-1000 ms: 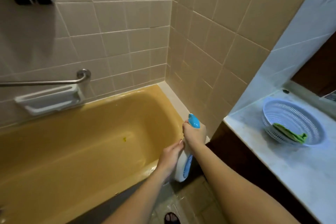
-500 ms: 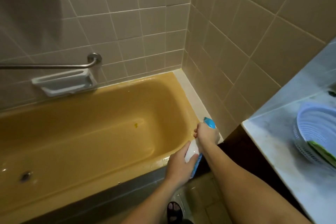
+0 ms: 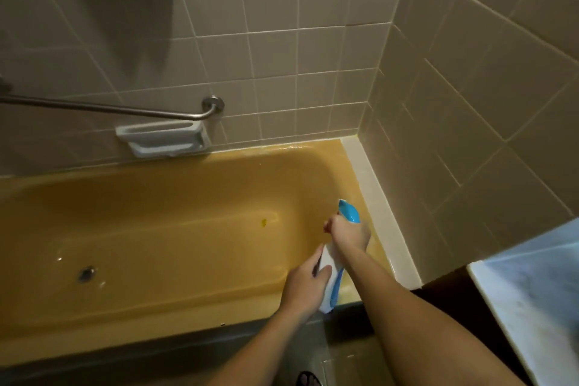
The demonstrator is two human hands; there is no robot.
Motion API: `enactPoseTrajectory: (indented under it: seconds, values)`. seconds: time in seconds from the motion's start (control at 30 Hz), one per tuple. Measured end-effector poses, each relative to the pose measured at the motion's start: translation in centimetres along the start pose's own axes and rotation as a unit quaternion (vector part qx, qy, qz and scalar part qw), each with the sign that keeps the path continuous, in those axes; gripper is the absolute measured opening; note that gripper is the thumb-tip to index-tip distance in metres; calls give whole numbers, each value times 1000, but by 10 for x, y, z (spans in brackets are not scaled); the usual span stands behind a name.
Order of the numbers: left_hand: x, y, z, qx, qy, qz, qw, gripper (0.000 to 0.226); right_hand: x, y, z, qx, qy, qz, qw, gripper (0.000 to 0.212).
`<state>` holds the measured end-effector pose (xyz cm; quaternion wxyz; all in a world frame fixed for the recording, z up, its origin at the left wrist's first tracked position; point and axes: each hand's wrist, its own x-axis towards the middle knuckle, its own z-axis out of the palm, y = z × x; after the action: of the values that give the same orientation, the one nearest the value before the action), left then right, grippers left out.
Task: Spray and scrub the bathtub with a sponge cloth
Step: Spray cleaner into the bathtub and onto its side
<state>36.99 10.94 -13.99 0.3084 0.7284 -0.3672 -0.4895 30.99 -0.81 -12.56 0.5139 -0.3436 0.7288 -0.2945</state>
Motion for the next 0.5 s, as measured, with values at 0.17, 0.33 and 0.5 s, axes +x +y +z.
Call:
enactPoseTrajectory:
  seconds: [0.17, 0.33, 0.5]
  values:
    - [-1, -11, -52, -57, 59, -20, 996, 50, -26, -16, 59, -44, -30, -63, 997, 15]
    - [-14, -39, -122, -86, 107, -22, 990, 48, -68, -20, 133, -93, -84, -106, 986, 9]
    - [-39, -88, -204, -127, 144, -33, 981, 47, -133, -7, 218, -109, -139, -161, 971, 14]
